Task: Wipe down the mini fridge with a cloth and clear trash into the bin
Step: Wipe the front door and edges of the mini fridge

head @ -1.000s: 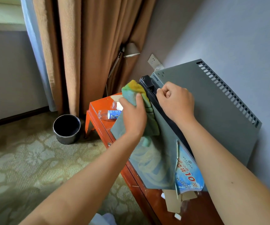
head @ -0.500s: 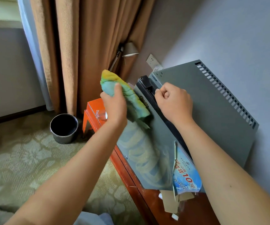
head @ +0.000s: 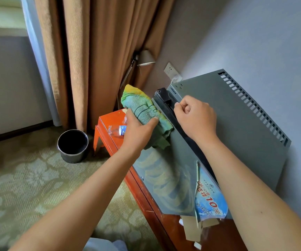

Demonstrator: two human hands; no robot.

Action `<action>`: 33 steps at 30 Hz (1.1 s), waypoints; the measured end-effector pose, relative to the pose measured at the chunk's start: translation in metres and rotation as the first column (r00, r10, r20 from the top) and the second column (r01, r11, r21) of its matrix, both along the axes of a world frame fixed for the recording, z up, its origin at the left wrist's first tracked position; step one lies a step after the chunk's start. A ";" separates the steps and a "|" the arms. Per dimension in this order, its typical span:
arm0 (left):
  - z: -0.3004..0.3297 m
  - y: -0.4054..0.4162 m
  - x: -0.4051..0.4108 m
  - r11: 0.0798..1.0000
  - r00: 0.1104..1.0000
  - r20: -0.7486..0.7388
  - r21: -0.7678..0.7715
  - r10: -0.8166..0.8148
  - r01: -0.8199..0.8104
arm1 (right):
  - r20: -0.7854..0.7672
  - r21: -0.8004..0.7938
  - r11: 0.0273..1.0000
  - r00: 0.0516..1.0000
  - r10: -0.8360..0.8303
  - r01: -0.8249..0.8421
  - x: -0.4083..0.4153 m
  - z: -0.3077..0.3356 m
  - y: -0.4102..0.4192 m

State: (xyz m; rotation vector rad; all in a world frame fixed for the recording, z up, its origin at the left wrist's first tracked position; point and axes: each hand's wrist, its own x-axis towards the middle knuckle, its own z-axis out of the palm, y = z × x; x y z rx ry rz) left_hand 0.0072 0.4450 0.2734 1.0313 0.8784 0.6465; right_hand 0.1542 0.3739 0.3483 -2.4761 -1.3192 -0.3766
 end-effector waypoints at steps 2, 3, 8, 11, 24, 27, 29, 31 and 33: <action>0.000 -0.007 0.003 0.999 0.999 -0.013 0.021 0.029 -0.029 | 0.005 0.003 1.000 1.000 0.001 -0.001 0.000 0.000 0.000; -0.001 -0.011 0.005 0.998 0.999 -0.023 0.049 0.038 -0.037 | 0.010 0.004 1.000 1.000 0.001 -0.001 -0.001 0.000 0.000; -0.006 -0.017 0.019 0.978 0.990 0.004 0.156 0.139 -0.138 | 0.015 0.004 1.000 1.000 -0.002 0.002 -0.001 -0.001 0.000; -0.012 -0.016 0.023 0.975 0.983 0.017 0.125 0.181 -0.182 | -0.001 0.001 1.000 1.000 0.002 -0.002 -0.002 0.000 0.000; -0.008 0.004 0.023 0.902 0.902 -0.004 -0.013 0.431 -0.431 | -0.002 -0.004 0.999 0.999 -0.039 0.039 -0.004 0.000 0.001; -0.005 -0.013 0.027 0.928 0.928 0.022 0.011 0.371 -0.371 | 0.005 -0.007 0.999 0.999 -0.039 0.039 -0.005 0.001 0.002; -0.003 -0.014 0.022 0.934 0.934 0.017 0.023 0.357 -0.358 | 0.006 -0.008 0.999 0.999 -0.038 0.038 -0.004 0.001 0.002; 0.001 -0.020 0.017 0.950 0.951 0.015 0.018 0.310 -0.310 | 0.010 -0.008 0.999 0.999 -0.036 0.036 -0.003 0.001 0.002; 0.005 -0.032 0.015 0.963 0.964 0.041 0.052 0.261 -0.263 | 0.017 -0.012 0.999 0.999 -0.031 0.031 -0.003 0.001 0.002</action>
